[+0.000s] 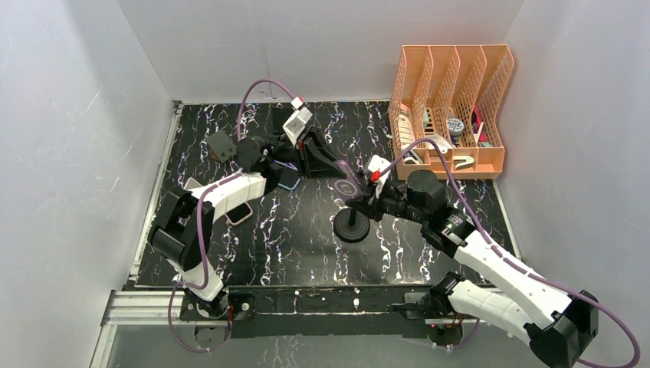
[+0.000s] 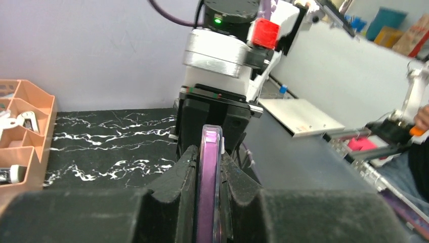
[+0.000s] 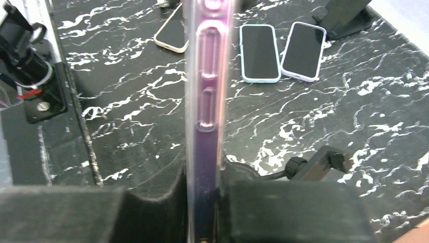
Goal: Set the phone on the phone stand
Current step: Adjust the phone.
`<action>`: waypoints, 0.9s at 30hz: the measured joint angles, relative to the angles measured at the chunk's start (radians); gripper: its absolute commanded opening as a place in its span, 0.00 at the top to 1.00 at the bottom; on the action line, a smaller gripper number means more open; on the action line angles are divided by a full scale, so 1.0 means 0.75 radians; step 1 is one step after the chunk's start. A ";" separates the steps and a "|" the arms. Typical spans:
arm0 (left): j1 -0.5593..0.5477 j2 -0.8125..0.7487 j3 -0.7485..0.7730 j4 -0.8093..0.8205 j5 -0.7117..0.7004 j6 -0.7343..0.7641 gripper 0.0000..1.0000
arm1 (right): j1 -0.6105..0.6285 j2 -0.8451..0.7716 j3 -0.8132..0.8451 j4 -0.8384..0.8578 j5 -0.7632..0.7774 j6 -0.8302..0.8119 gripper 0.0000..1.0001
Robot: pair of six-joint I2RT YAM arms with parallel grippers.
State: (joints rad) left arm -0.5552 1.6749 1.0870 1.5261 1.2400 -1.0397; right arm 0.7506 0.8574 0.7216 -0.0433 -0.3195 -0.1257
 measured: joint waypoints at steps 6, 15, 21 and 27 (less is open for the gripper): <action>-0.001 0.000 0.005 0.057 0.046 0.003 0.56 | -0.005 0.011 0.000 0.002 -0.015 0.054 0.99; 0.100 -0.013 -0.128 0.017 -0.237 -0.008 0.37 | 0.015 -0.090 0.000 -0.089 0.465 -0.056 0.99; 0.120 -0.233 -0.416 -0.418 -0.527 0.500 0.36 | -0.009 -0.166 -0.003 -0.148 0.859 -0.130 0.99; -0.154 -0.440 -0.623 -0.762 -1.040 1.023 0.34 | -0.035 -0.122 -0.058 -0.194 0.973 -0.228 0.99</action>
State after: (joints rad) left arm -0.6708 1.3449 0.6197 0.9543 0.4599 -0.2722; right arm 0.7242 0.7662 0.6781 -0.1890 0.4099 -0.2970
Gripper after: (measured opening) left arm 0.647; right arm 0.166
